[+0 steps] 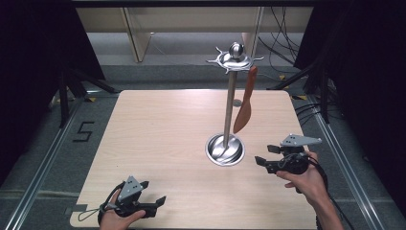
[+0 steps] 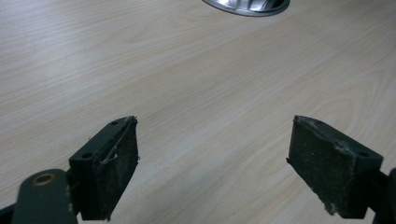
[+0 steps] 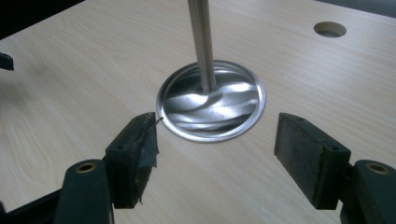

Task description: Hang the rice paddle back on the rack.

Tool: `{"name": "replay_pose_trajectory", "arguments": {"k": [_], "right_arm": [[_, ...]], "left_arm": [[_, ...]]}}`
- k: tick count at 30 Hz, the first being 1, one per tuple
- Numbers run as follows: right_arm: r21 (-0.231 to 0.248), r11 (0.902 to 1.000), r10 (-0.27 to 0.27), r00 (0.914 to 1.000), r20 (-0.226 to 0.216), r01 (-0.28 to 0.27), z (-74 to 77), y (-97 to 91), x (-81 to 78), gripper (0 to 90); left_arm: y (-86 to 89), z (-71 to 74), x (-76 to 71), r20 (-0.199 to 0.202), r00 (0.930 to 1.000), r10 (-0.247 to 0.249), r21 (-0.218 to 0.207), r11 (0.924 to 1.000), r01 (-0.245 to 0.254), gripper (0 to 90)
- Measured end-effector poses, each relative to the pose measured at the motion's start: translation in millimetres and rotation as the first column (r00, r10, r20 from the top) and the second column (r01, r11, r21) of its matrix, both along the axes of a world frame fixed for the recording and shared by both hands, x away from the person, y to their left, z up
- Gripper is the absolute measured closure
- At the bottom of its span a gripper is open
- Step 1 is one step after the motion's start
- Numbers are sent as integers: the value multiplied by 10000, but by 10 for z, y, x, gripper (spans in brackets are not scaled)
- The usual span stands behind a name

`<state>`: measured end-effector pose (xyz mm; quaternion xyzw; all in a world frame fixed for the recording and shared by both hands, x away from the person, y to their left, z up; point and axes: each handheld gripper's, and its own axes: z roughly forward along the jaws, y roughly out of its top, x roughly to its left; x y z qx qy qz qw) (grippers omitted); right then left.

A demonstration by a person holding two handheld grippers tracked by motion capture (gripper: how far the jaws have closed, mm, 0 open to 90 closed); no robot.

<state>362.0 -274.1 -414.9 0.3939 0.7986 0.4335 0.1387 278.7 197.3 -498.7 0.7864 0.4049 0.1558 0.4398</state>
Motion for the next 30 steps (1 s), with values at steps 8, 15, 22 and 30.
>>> {"name": "replay_pose_trajectory", "arguments": {"k": [8, 15, 22, 30], "right_arm": [[-232, 9993, 276, 9987, -424, -286, -162, 2, -40, 305], [123, 9993, 351, 9975, -618, -344, -193, 18, -86, 298], [31, 9991, 426, 9960, -780, -425, -246, 16, -122, 297], [23, 9986, 529, 9929, -1067, -530, -344, 12, -172, 296]], "left_arm": [[-10, -4, 2, 7, 10000, -73, -202, 9998, 73, 153], [-10, -4, -1, -15, 10000, -88, -201, 9998, 88, 153], [-16, -5, -1, -15, 9999, -103, -212, 9997, 103, 153], [-18, -5, -3, -22, 9999, -149, -196, 9997, 148, 153]]}}
